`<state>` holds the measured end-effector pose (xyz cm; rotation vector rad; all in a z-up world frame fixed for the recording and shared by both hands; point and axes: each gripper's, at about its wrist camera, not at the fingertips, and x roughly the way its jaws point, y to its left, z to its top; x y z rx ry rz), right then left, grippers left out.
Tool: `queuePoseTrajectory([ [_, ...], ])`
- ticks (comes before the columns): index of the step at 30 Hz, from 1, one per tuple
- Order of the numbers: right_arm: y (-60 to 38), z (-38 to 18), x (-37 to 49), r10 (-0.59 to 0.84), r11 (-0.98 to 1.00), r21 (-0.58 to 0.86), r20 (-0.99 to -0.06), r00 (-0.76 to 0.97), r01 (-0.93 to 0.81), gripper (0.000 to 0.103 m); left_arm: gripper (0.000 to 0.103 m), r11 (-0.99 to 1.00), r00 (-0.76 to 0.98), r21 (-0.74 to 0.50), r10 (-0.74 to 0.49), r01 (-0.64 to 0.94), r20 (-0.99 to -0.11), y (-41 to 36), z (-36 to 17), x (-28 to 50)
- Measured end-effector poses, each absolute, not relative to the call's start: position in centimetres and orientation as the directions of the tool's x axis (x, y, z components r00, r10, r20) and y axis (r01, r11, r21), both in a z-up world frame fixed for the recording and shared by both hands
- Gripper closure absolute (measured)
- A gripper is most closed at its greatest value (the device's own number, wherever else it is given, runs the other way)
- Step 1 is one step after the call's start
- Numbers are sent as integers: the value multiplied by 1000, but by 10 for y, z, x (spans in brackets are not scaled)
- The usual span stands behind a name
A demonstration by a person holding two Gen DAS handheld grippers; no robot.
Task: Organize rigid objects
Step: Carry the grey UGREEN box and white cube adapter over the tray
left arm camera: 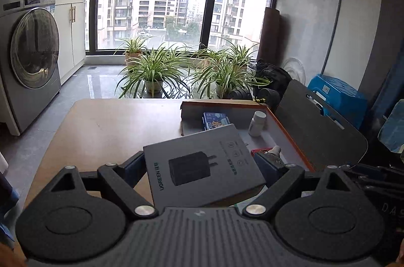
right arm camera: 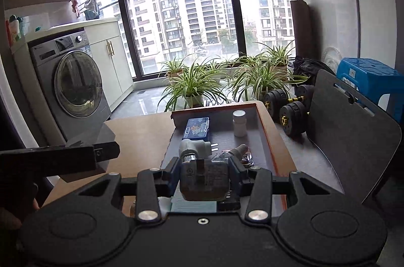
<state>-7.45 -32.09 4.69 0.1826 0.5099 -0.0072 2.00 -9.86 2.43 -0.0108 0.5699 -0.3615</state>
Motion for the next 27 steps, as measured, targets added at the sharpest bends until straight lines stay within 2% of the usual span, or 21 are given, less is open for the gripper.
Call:
queuePoseTrajectory([
  [27, -325, 62, -67, 29, 986, 160, -461, 887, 51, 52, 10, 915, 774, -87, -381, 394, -506, -116, 28, -1],
])
